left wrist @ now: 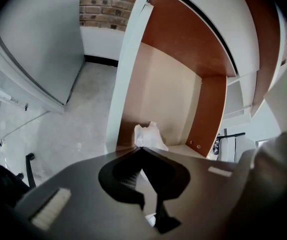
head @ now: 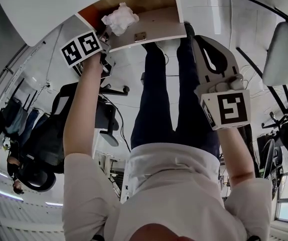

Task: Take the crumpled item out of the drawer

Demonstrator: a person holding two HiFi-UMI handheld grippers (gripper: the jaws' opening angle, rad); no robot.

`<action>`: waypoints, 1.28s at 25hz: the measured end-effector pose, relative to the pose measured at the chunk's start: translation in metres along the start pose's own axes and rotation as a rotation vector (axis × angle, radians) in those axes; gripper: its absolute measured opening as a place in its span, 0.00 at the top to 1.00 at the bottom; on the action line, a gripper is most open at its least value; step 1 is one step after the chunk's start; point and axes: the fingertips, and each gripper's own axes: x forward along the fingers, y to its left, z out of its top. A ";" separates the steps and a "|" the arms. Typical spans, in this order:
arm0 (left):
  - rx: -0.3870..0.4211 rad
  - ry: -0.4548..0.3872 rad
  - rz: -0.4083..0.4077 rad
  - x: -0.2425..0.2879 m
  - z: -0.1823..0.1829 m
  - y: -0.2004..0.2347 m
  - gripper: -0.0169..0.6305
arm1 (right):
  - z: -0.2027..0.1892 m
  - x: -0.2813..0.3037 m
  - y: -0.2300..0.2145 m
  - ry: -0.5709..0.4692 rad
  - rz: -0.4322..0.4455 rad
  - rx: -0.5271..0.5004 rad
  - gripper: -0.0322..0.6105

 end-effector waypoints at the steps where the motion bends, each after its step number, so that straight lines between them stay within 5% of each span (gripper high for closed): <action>1: -0.003 -0.002 -0.003 0.000 0.000 -0.001 0.96 | 0.000 0.001 0.000 0.002 0.001 0.001 0.94; 20: 0.101 -0.109 -0.029 -0.023 0.005 -0.023 0.96 | -0.006 0.011 0.009 0.018 0.020 -0.004 0.94; 26: 0.117 -0.251 -0.011 -0.048 0.012 -0.027 0.96 | -0.007 0.012 0.017 0.022 0.024 -0.013 0.94; 32: 0.245 -0.416 0.032 -0.085 0.017 -0.041 0.96 | -0.011 0.011 0.029 0.020 0.028 -0.026 0.94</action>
